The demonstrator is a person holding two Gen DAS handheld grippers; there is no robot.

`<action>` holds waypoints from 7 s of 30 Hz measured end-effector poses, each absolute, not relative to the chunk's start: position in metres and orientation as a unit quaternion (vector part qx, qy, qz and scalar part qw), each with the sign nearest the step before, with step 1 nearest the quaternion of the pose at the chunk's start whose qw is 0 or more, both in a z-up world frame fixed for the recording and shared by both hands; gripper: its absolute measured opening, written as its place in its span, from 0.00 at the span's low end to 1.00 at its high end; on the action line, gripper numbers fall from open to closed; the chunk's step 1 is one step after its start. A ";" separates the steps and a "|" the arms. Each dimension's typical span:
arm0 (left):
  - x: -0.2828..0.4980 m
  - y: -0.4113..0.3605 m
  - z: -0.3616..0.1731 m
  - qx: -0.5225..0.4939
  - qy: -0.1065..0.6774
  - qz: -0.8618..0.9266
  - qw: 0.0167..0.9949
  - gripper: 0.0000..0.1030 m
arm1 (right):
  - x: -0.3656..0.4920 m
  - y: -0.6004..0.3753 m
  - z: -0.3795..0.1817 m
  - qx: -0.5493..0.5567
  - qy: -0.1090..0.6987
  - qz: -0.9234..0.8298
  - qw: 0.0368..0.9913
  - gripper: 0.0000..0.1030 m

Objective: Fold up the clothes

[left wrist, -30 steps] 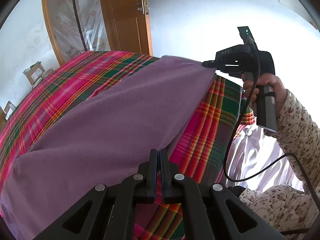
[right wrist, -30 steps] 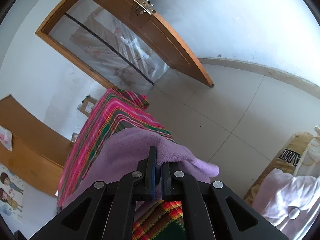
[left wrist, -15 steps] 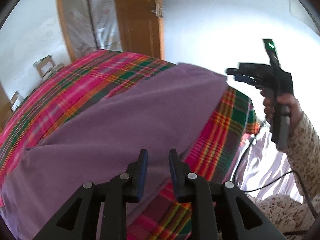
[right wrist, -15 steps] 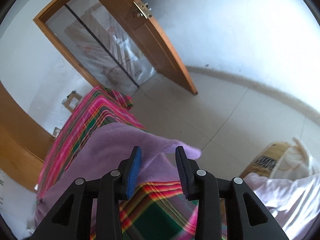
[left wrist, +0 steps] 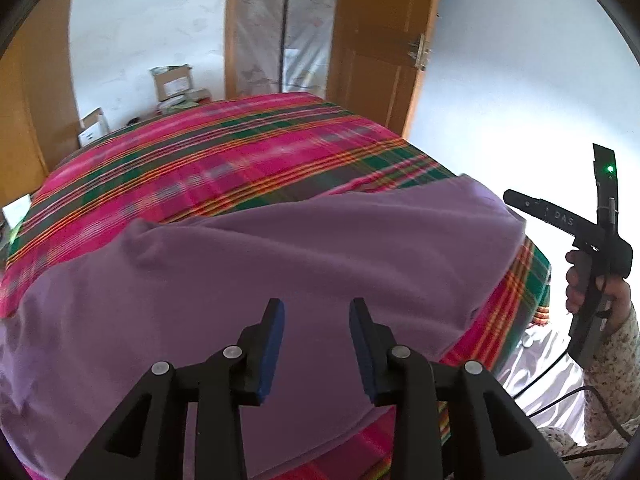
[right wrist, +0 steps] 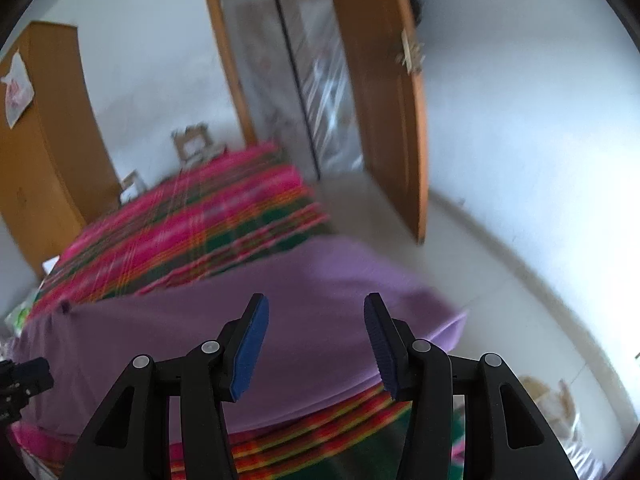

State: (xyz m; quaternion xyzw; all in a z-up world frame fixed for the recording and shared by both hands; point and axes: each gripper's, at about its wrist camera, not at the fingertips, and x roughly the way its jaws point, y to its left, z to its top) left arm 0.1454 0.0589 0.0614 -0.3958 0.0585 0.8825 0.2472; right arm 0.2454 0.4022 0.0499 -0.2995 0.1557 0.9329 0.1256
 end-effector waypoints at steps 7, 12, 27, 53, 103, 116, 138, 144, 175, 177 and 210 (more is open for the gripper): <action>0.144 0.026 0.062 -0.377 0.026 0.899 0.221 0.34 | 0.232 0.345 0.062 -0.269 0.046 0.953 0.129 0.50; 0.144 -0.002 0.070 -0.334 -0.008 0.923 0.192 0.34 | 0.214 0.308 0.066 -0.266 0.022 0.960 0.090 0.50; 0.111 -0.095 0.053 -0.361 -0.081 0.925 0.091 0.37 | 0.153 0.211 0.062 -0.303 -0.044 0.948 -0.084 0.50; 0.070 -0.149 0.044 -0.373 -0.127 0.915 0.087 0.37 | 0.072 0.114 0.062 -0.325 -0.130 0.916 -0.195 0.50; 0.052 -0.175 0.019 -0.392 -0.153 0.903 0.083 0.40 | 0.014 0.071 0.027 -0.505 -0.004 0.760 -0.410 0.41; 0.052 -0.180 0.018 -0.391 -0.162 0.901 0.097 0.40 | -0.013 0.047 0.015 -0.551 0.056 0.694 -0.459 0.42; 0.053 -0.183 0.017 -0.391 -0.167 0.899 0.105 0.40 | -0.057 0.064 0.007 -0.565 0.111 0.703 -0.416 0.05; 0.054 -0.182 0.018 -0.391 -0.163 0.900 0.103 0.40 | -0.051 0.075 0.014 -0.550 0.109 0.708 -0.428 0.06; 0.053 -0.173 0.019 -0.395 -0.138 0.905 0.081 0.40 | 0.024 0.086 0.022 -0.451 -0.179 0.786 -0.382 0.12; 0.053 -0.173 0.019 -0.395 -0.136 0.905 0.079 0.40 | 0.025 0.087 0.023 -0.446 -0.182 0.790 -0.378 0.05; 0.049 -0.109 0.052 -0.393 -0.060 0.909 0.125 0.40 | 0.003 0.153 0.046 -0.423 -0.028 0.858 -0.291 0.07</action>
